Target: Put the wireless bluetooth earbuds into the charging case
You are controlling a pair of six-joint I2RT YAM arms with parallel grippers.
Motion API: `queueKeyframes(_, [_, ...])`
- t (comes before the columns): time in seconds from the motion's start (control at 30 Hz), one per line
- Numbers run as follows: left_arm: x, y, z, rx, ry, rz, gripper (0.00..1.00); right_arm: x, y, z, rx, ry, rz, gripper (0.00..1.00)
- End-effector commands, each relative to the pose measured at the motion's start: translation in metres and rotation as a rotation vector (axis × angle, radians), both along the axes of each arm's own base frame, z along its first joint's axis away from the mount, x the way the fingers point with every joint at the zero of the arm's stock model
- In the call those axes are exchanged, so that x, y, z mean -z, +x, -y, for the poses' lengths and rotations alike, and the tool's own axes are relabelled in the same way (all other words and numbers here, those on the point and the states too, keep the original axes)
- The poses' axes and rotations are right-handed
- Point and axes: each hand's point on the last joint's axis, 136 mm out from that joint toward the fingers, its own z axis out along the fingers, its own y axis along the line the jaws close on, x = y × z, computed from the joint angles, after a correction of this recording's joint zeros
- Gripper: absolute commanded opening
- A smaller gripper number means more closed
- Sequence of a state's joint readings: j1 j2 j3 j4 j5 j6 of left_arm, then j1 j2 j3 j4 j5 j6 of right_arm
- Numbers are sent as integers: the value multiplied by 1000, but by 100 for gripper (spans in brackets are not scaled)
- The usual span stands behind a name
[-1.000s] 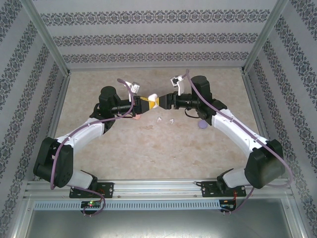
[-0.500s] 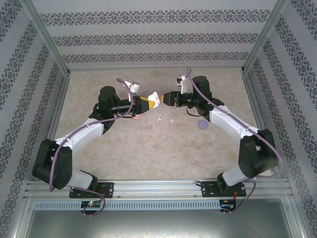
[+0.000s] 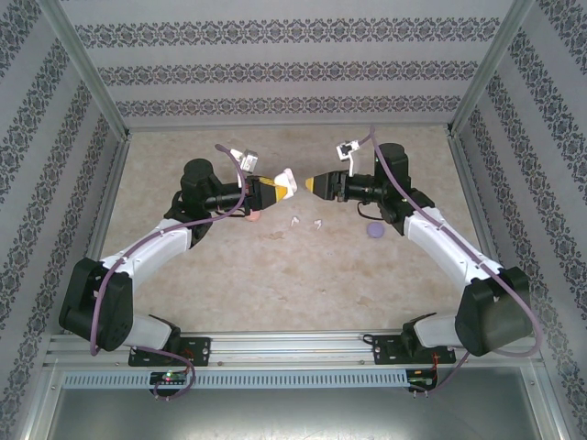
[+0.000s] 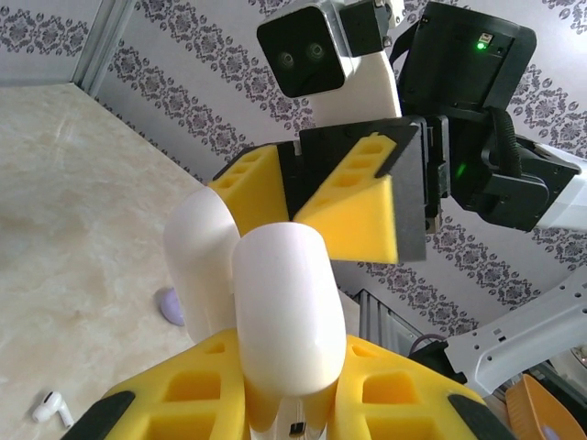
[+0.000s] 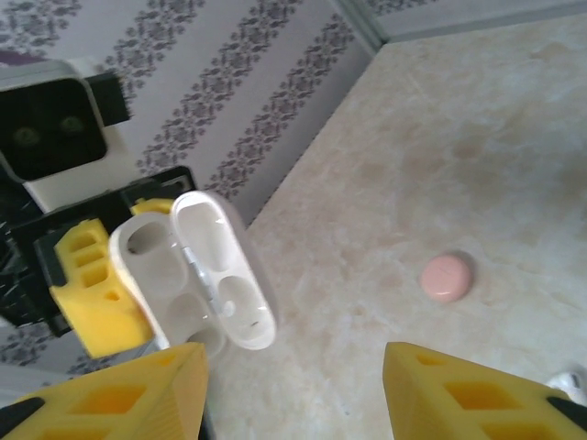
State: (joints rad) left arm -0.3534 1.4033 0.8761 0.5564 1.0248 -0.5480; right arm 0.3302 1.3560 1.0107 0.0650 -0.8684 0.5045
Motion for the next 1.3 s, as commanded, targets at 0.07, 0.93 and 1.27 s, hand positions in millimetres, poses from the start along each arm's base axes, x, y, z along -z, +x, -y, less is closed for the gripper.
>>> queueKeyframes(0.07, [-34, -7, 7, 48, -60, 95, 0, -12, -8, -12, -82, 64, -3, 52])
queueKeyframes(0.93, [-40, -5, 16, 50, -81, 114, 0, -13, 2, -30, -99, 126, -29, 32])
queueKeyframes(1.27, [-37, -4, 19, 52, -80, 106, 0, -22, 3, -34, -118, 155, -24, 21])
